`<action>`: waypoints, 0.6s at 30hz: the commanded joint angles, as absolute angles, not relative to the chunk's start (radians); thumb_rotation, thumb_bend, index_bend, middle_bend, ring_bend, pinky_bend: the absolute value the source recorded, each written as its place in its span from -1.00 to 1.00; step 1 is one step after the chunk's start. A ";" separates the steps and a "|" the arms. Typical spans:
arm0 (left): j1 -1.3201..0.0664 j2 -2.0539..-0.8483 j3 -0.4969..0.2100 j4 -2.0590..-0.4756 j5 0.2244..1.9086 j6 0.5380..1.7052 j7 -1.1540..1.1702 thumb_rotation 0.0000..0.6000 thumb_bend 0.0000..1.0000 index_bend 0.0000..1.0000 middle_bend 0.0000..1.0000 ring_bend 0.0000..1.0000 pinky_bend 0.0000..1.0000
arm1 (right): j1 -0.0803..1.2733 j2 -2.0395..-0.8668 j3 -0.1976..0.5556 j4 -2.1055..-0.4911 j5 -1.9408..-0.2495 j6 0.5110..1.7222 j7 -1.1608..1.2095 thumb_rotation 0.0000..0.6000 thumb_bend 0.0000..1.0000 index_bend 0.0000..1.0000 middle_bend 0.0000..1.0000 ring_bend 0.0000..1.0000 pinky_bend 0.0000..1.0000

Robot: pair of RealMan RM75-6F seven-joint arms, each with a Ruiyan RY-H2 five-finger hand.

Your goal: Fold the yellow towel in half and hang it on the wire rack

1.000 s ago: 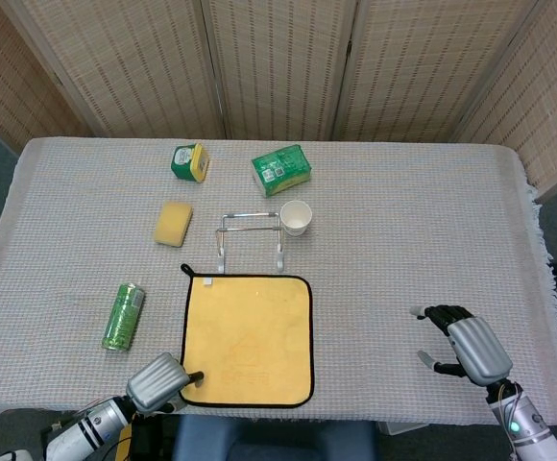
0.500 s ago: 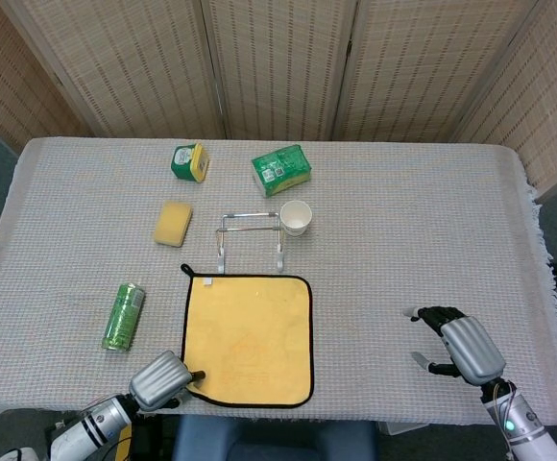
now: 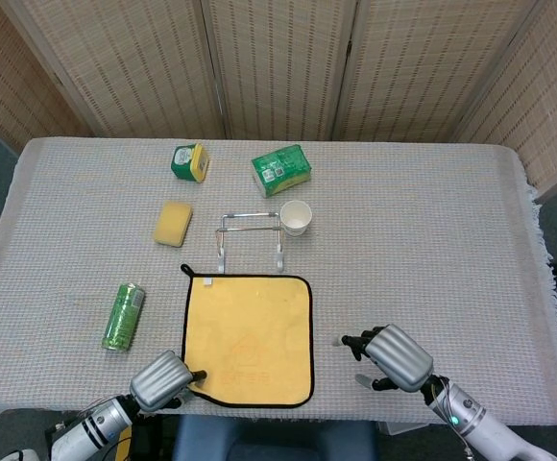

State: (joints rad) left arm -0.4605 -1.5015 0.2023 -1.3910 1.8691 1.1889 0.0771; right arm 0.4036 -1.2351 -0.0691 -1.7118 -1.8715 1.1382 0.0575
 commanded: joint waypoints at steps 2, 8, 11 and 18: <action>-0.457 -1.505 0.206 -1.387 1.867 1.193 0.075 1.00 -0.01 0.21 0.94 0.89 0.92 | 0.458 -1.290 -0.070 -1.708 -1.883 1.061 0.014 1.00 -0.60 -0.28 0.69 0.76 0.97; -0.455 -1.512 0.210 -1.379 1.867 1.200 0.070 1.00 -0.01 0.21 0.94 0.89 0.92 | 0.513 -1.356 -0.082 -1.689 -1.874 0.975 -0.007 1.00 -0.62 -0.11 0.86 0.98 1.00; -0.455 -1.515 0.212 -1.376 1.868 1.203 0.066 1.00 -0.01 0.21 0.94 0.89 0.92 | 0.537 -1.389 -0.087 -1.670 -1.864 0.938 -0.015 1.00 -0.62 -0.09 0.87 0.99 1.00; -0.452 -1.517 0.218 -1.366 1.871 1.213 0.061 1.00 -0.01 0.21 0.94 0.89 0.92 | 0.575 -1.469 -0.083 -1.611 -1.828 0.884 -0.050 1.00 -0.60 -0.09 0.87 0.99 1.00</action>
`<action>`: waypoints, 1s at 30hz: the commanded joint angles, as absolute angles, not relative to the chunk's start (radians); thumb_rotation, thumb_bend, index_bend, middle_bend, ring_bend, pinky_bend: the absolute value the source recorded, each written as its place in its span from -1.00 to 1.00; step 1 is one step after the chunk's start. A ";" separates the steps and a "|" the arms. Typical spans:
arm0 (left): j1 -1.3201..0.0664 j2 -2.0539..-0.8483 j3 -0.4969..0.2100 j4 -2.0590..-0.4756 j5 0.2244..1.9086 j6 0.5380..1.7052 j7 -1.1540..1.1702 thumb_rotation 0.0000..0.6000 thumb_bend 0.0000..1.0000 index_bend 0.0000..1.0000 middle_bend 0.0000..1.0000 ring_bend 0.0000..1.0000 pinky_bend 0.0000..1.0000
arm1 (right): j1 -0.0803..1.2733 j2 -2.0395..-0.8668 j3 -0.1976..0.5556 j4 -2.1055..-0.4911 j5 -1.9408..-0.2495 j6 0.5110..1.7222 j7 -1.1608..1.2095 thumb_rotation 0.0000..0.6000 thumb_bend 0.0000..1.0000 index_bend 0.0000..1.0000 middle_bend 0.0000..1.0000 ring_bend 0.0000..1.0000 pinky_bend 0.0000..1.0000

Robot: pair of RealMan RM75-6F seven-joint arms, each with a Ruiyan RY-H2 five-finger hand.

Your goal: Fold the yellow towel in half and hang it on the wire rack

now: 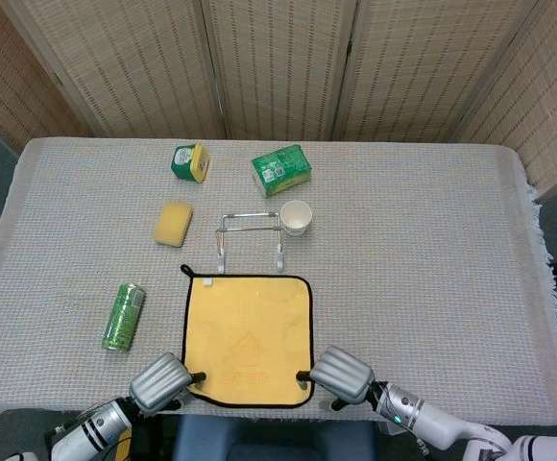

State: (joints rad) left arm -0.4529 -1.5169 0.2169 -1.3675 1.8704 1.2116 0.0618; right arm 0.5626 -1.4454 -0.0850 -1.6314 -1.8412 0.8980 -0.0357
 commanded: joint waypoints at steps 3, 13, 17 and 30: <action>-0.451 -1.517 0.219 -1.365 1.871 1.217 0.059 1.00 -0.01 0.21 0.94 0.89 0.92 | 0.586 -1.499 -0.080 -1.589 -1.818 0.879 -0.061 1.00 -0.58 -0.09 0.87 0.99 1.00; -0.447 -1.519 0.224 -1.358 1.871 1.226 0.055 1.00 -0.01 0.21 0.94 0.89 0.92 | 0.611 -1.552 -0.094 -1.548 -1.789 0.863 -0.094 1.00 -0.55 -0.06 0.87 0.99 1.00; -0.446 -1.521 0.224 -1.355 1.871 1.229 0.052 1.00 -0.01 0.21 0.94 0.89 0.92 | 0.619 -1.567 -0.100 -1.536 -1.778 0.859 -0.104 1.00 -0.52 -0.05 0.87 0.99 1.00; -0.445 -1.499 0.211 -1.380 1.832 1.242 -0.037 1.00 -0.01 0.21 0.94 0.89 0.92 | 0.617 -1.591 -0.083 -1.520 -1.731 0.909 -0.104 1.00 -0.19 0.14 0.88 1.00 1.00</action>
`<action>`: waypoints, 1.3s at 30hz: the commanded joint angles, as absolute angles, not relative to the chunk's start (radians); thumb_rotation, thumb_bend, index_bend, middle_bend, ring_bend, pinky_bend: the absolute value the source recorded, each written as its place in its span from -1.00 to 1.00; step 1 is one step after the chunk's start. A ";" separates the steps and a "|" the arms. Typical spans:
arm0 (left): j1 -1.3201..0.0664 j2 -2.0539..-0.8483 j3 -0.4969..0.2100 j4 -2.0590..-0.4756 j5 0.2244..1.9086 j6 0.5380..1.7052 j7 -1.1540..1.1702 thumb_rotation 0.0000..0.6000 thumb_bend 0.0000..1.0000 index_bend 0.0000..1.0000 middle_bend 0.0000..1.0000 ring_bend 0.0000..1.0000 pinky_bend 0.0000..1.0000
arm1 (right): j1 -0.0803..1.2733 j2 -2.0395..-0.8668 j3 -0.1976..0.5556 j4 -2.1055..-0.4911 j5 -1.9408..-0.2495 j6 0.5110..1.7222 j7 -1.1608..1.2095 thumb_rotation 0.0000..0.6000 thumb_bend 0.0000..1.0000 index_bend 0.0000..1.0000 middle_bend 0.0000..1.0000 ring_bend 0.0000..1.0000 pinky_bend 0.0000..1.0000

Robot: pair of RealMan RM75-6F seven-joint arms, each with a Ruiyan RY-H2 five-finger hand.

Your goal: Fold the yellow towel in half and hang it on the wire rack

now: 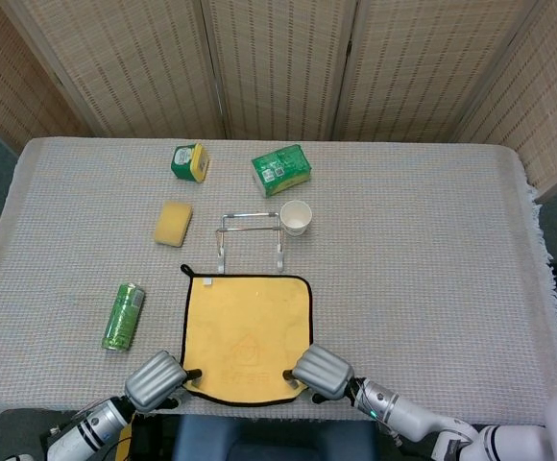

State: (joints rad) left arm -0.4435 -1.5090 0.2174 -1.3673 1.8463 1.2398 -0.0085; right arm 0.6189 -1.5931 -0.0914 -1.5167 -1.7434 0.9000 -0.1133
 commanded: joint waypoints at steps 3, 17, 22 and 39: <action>-0.455 -1.484 0.195 -1.400 1.810 1.236 -0.086 1.00 -0.01 0.21 0.94 0.89 0.92 | 0.619 -1.583 -0.067 -1.527 -1.709 0.919 -0.091 1.00 -0.19 0.15 0.88 1.00 1.00; -0.551 -1.426 0.064 -1.462 1.629 1.084 -0.170 1.00 -0.01 0.19 0.94 0.89 0.92 | 0.642 -1.596 0.018 -1.498 -1.590 0.919 -0.116 1.00 -0.19 0.19 0.88 1.00 1.00; -0.578 -1.420 0.030 -1.475 1.561 1.017 -0.168 1.00 -0.01 0.17 0.93 0.88 0.92 | 0.659 -1.614 0.046 -1.474 -1.562 0.915 -0.160 1.00 -0.19 0.19 0.88 1.00 1.00; -0.647 -1.448 -0.047 -1.421 1.396 0.863 -0.190 1.00 -0.01 0.13 0.93 0.87 0.92 | 0.710 -1.660 0.128 -1.425 -1.407 0.875 -0.273 1.00 -0.19 0.19 0.88 1.00 1.00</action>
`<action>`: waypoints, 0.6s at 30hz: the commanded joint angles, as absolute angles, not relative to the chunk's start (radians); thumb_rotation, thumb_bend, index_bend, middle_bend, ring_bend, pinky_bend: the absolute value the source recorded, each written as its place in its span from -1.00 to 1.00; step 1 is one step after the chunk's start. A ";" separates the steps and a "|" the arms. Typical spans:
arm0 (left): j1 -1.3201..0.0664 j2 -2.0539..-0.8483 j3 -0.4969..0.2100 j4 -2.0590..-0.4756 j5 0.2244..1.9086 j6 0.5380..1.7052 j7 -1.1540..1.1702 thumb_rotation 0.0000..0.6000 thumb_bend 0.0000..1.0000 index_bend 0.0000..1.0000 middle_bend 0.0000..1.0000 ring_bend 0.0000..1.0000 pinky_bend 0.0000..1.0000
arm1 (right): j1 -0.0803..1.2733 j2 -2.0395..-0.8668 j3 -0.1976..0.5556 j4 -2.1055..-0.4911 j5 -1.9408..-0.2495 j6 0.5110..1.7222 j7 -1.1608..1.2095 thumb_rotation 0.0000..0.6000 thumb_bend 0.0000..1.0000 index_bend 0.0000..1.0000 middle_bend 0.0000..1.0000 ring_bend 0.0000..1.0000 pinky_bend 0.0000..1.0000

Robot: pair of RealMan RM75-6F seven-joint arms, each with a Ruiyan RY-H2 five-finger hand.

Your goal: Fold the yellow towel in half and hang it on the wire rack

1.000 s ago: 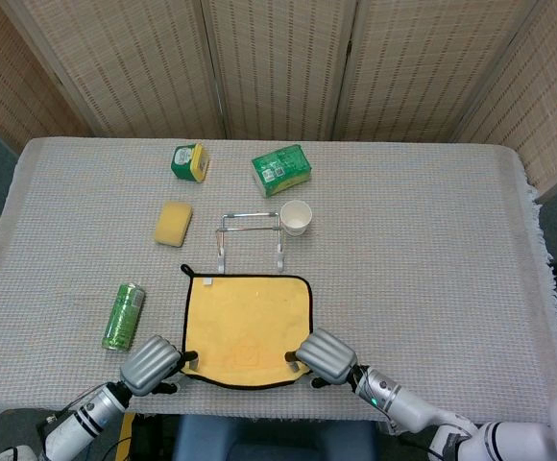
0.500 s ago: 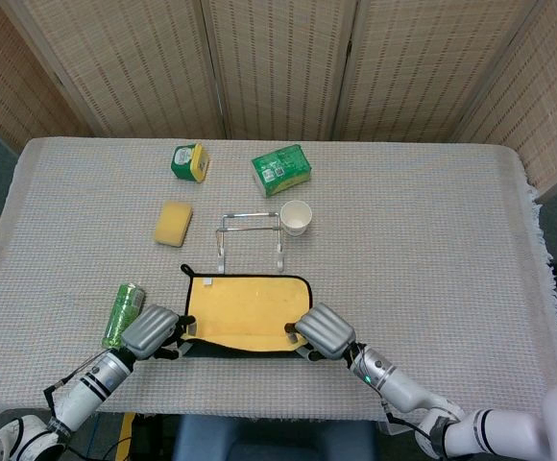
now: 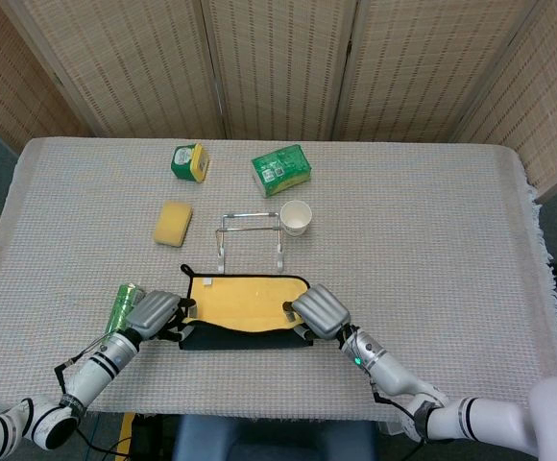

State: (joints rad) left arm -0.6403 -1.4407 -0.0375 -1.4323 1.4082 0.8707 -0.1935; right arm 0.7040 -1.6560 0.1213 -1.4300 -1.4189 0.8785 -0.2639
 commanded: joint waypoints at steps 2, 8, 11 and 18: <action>-0.653 -1.455 -0.056 -1.409 1.382 0.854 -0.189 1.00 -0.01 0.13 0.93 0.87 0.92 | 0.715 -1.664 0.134 -1.419 -1.390 0.872 -0.284 1.00 -0.19 0.19 0.88 1.00 1.00; -0.677 -1.470 -0.078 -1.381 1.338 0.818 -0.164 1.00 -0.01 0.12 0.93 0.87 0.92 | 0.727 -1.678 0.151 -1.401 -1.350 0.873 -0.302 1.00 -0.19 0.20 0.88 1.00 1.00; -0.693 -1.480 -0.094 -1.359 1.300 0.789 -0.144 1.00 -0.01 0.12 0.93 0.87 0.92 | 0.738 -1.691 0.160 -1.381 -1.333 0.875 -0.322 1.00 -0.19 0.20 0.88 1.00 1.00; -0.717 -1.507 -0.120 -1.318 1.244 0.769 -0.091 1.00 -0.01 0.12 0.92 0.87 0.92 | 0.756 -1.719 0.174 -1.342 -1.286 0.866 -0.340 1.00 -0.19 0.20 0.88 1.00 1.00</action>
State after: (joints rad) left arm -0.7119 -1.5013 -0.1148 -1.3248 1.2507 0.7727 -0.0991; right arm 0.7529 -1.7152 0.1714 -1.3463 -1.2893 0.8672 -0.3377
